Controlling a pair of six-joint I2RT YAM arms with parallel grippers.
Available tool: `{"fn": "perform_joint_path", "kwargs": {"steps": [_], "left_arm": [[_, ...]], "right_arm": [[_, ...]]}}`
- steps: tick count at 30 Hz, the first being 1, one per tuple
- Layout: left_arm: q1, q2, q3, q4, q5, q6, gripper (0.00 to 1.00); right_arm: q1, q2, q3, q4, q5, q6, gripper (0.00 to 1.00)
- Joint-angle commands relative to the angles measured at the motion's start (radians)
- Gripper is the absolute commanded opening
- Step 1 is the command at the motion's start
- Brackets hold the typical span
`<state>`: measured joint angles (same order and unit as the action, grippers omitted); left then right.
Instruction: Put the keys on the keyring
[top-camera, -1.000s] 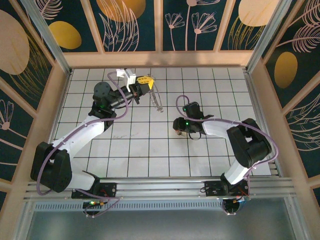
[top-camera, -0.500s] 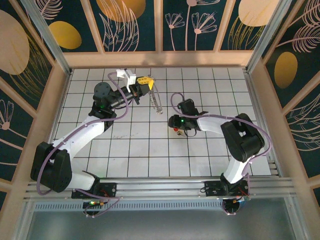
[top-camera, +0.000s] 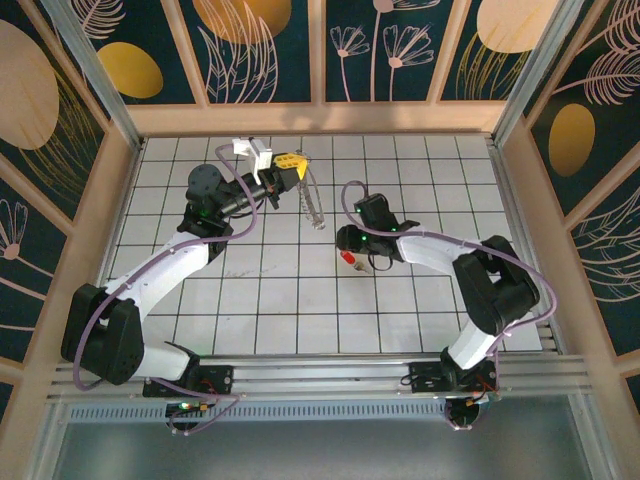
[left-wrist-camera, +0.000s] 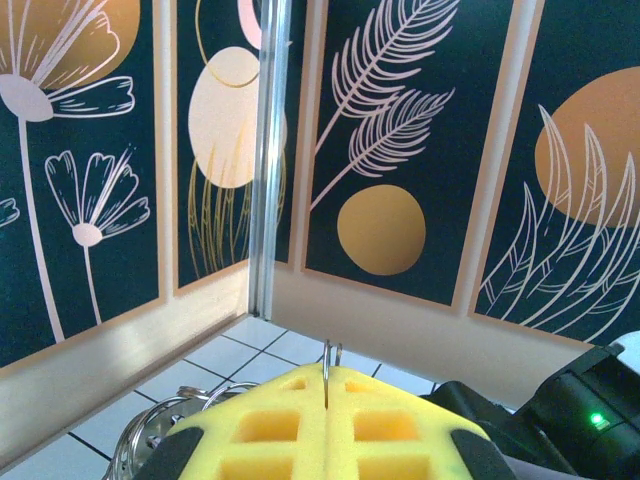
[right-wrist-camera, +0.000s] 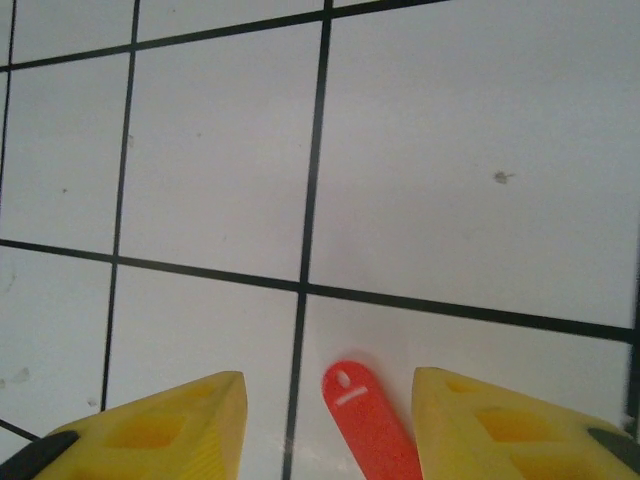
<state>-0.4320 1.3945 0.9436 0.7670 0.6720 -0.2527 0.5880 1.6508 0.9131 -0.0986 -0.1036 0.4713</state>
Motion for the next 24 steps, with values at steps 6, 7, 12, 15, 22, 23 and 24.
{"fn": "perform_joint_path", "kwargs": {"steps": [6,7,12,15,22,23,24], "left_arm": [[-0.005,0.004,0.006,0.074,0.017,-0.008,0.00],[-0.005,0.003,0.006,0.072,0.017,-0.008,0.00],[-0.006,0.003,0.007,0.069,0.015,-0.006,0.00],[-0.005,0.005,0.009,0.071,0.015,-0.009,0.00],[-0.005,0.009,0.014,0.074,0.015,-0.014,0.00],[-0.005,0.008,0.014,0.074,0.016,-0.014,0.00],[-0.005,0.009,0.015,0.074,0.017,-0.014,0.00]], "right_arm": [[0.075,-0.027,-0.042,-0.146,0.132,-0.070,0.40],[0.086,-0.025,-0.043,-0.156,0.150,-0.072,0.40],[0.114,-0.023,-0.048,-0.184,0.201,-0.083,0.36],[0.121,-0.019,-0.048,-0.190,0.210,-0.089,0.34],[0.130,-0.004,-0.034,-0.194,0.232,-0.105,0.30],[0.131,-0.001,-0.030,-0.195,0.232,-0.106,0.30],[0.133,0.000,-0.027,-0.196,0.232,-0.109,0.30]]}}
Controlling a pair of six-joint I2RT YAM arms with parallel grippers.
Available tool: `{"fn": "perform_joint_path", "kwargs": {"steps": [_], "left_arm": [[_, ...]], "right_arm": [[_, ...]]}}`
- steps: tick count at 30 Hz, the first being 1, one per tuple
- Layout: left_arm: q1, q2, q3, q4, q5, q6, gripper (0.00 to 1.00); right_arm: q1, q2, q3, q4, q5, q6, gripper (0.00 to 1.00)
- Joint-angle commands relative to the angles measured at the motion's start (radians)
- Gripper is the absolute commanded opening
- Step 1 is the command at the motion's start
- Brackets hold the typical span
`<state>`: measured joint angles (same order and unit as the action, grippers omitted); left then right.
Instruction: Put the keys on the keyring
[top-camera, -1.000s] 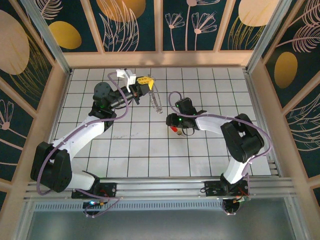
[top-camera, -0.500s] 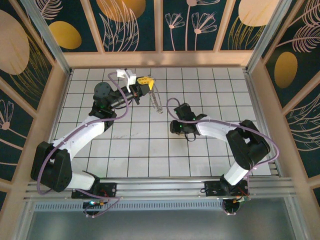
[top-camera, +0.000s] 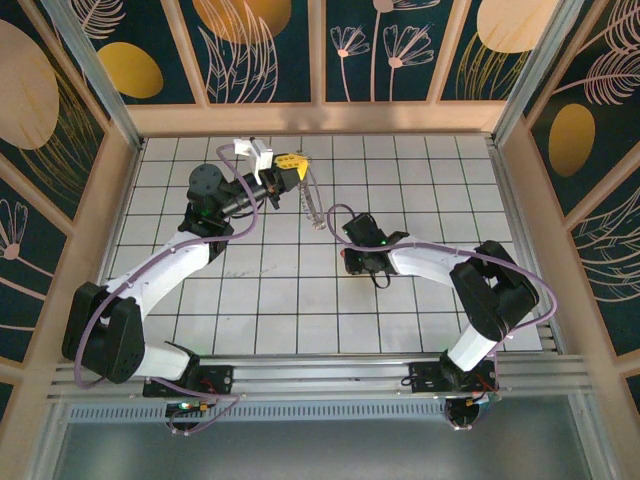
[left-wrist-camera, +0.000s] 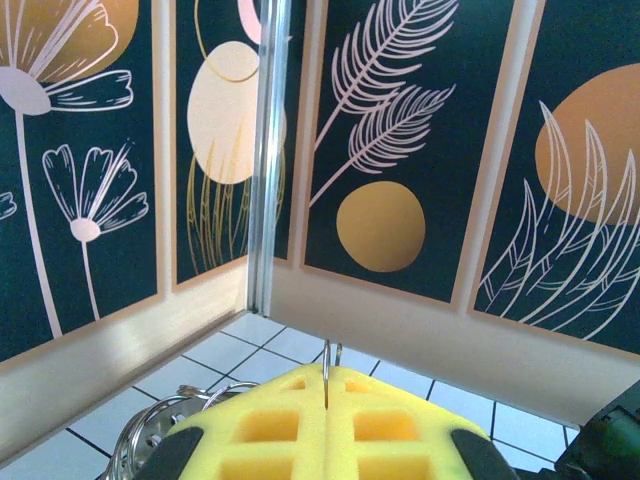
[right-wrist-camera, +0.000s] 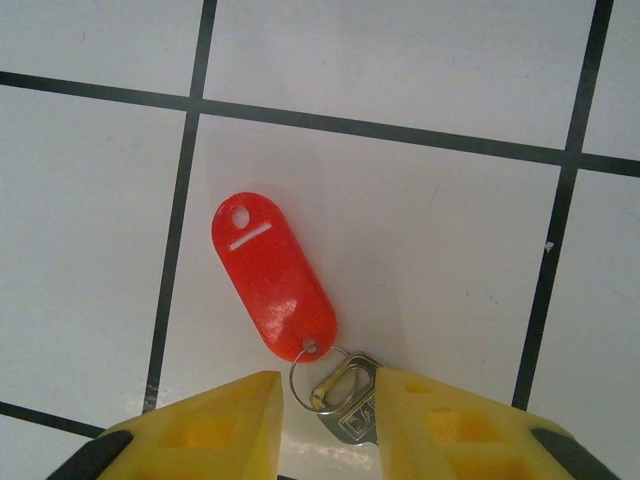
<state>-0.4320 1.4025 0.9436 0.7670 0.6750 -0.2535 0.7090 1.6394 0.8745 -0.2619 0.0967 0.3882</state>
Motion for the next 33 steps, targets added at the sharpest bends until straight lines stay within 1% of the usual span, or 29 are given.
{"fn": "perform_joint_path", "kwargs": {"steps": [1,14,16,23,26,29,33], "left_arm": [[-0.005,0.000,0.014,0.073,0.014,-0.013,0.00],[-0.005,-0.001,0.012,0.075,0.012,-0.015,0.00],[-0.005,-0.001,0.011,0.074,0.011,-0.015,0.00],[-0.005,0.000,0.010,0.078,0.012,-0.016,0.00],[-0.005,-0.002,0.010,0.078,0.012,-0.017,0.00],[-0.005,0.000,0.011,0.081,0.012,-0.020,0.00],[-0.005,0.001,0.013,0.080,0.016,-0.024,0.00]], "right_arm": [[0.015,0.015,0.014,-0.034,0.032,-0.028,0.30],[0.027,0.061,0.046,-0.030,0.036,-0.046,0.27],[0.027,0.065,0.051,-0.028,0.041,-0.048,0.25],[0.027,0.088,0.072,-0.039,0.073,-0.055,0.24],[0.027,0.094,0.078,-0.045,0.090,-0.058,0.21],[0.026,0.097,0.095,-0.050,0.104,-0.063,0.10],[0.025,0.100,0.127,-0.056,0.103,-0.069,0.01]]}}
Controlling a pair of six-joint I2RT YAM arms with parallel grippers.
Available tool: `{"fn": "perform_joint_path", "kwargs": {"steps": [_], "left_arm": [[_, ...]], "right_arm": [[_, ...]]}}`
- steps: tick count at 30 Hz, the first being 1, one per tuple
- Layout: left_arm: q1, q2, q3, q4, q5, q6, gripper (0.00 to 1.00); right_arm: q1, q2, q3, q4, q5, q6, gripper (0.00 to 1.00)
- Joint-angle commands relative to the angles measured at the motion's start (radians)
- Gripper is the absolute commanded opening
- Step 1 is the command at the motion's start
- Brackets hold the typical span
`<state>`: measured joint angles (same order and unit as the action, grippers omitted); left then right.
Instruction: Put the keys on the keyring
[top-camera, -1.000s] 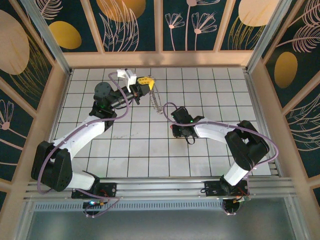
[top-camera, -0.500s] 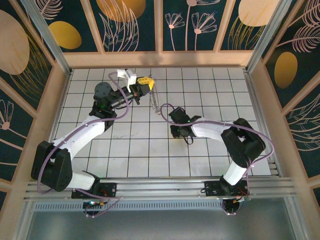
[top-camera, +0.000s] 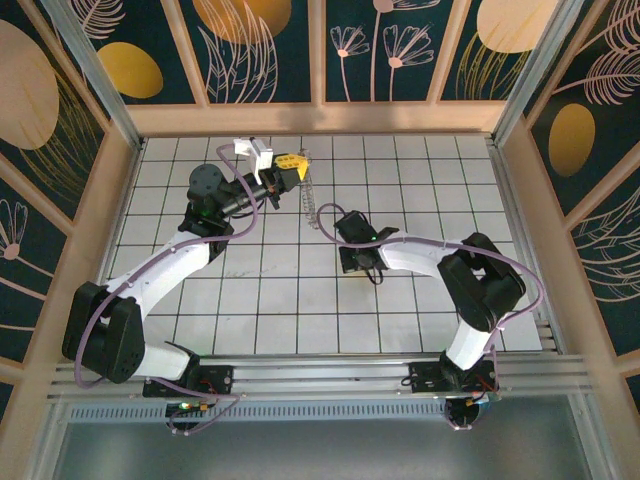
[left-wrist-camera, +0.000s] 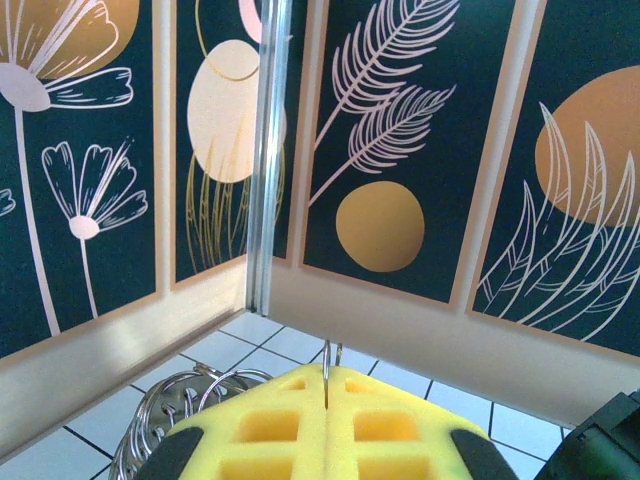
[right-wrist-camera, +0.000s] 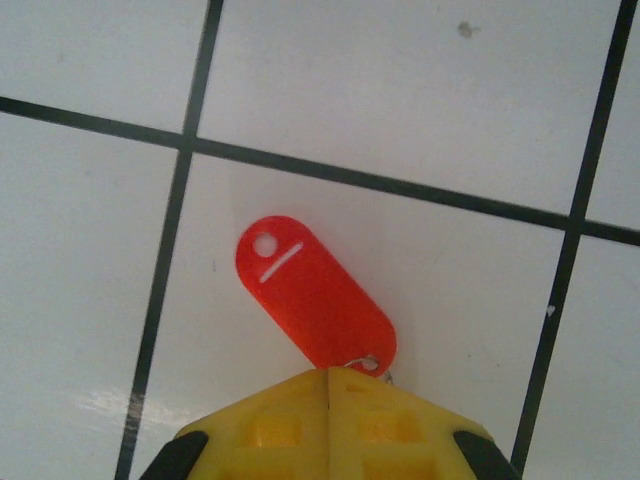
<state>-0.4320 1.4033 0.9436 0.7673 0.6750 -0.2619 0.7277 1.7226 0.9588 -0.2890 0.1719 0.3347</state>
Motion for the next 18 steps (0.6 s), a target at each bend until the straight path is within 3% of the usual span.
{"fn": "perform_joint_path", "kwargs": {"steps": [1,10,18], "left_arm": [[-0.005,0.000,0.012,0.079,0.017,-0.018,0.00],[-0.005,0.000,0.020,0.075,0.021,-0.016,0.00],[-0.005,0.005,0.023,0.070,0.027,-0.015,0.00]], "right_arm": [[0.005,0.017,0.049,-0.031,0.024,-0.016,0.00],[-0.058,-0.031,0.051,0.006,-0.076,0.030,0.00],[-0.174,-0.105,-0.075,0.178,-0.407,0.112,0.00]]}}
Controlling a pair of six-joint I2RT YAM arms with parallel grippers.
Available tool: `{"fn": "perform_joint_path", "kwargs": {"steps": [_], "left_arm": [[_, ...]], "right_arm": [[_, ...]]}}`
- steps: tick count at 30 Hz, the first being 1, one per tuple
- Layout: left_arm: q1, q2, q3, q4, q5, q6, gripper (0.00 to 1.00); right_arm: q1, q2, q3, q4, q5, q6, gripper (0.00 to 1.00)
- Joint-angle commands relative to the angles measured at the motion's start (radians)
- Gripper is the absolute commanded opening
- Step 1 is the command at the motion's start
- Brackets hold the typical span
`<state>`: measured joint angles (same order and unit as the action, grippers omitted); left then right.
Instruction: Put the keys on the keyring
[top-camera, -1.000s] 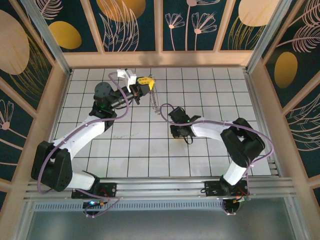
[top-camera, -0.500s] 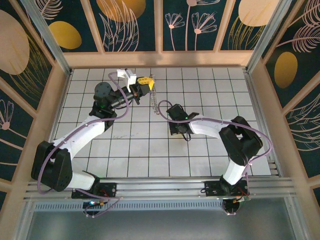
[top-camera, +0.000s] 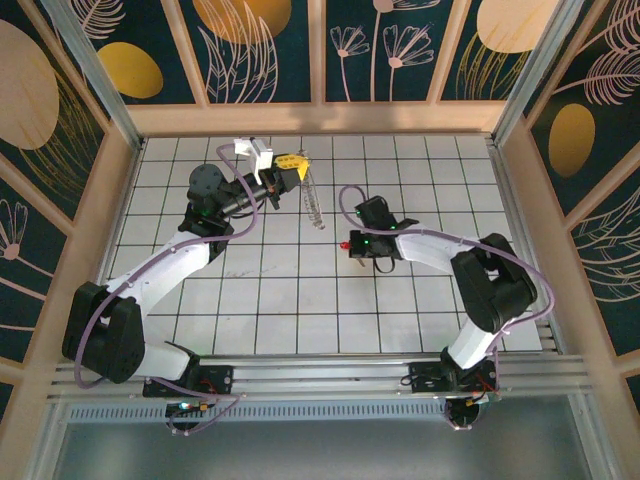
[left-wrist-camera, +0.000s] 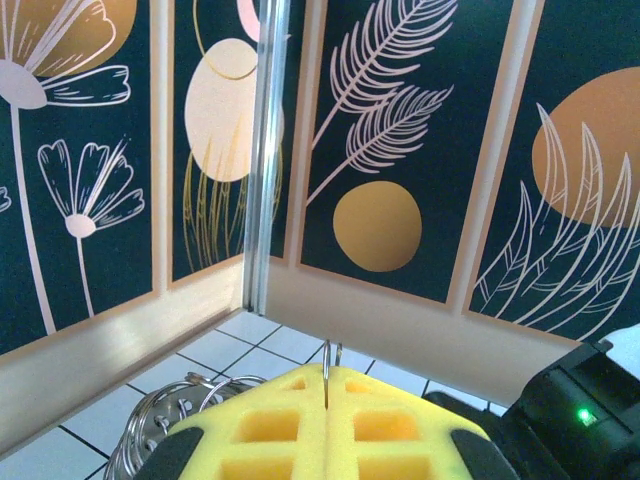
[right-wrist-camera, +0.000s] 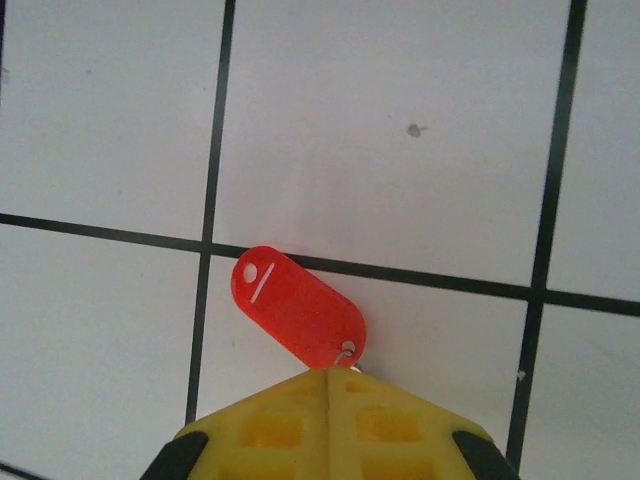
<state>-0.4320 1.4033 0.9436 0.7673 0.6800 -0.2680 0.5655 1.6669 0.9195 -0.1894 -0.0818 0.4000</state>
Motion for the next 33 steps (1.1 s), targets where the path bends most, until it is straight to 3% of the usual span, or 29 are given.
{"fn": "perform_joint_path", "kwargs": {"steps": [1,25,33], "left_arm": [[-0.005,0.007,0.023,0.071,0.024,-0.010,0.00],[-0.005,0.015,0.023,0.082,0.024,-0.025,0.00],[-0.005,0.016,0.023,0.082,0.024,-0.021,0.00]], "right_arm": [[-0.041,-0.050,-0.044,0.089,-0.172,0.051,0.00],[-0.087,-0.022,-0.120,0.111,-0.130,0.063,0.00],[-0.088,-0.036,-0.118,0.102,-0.111,0.064,0.10]]}}
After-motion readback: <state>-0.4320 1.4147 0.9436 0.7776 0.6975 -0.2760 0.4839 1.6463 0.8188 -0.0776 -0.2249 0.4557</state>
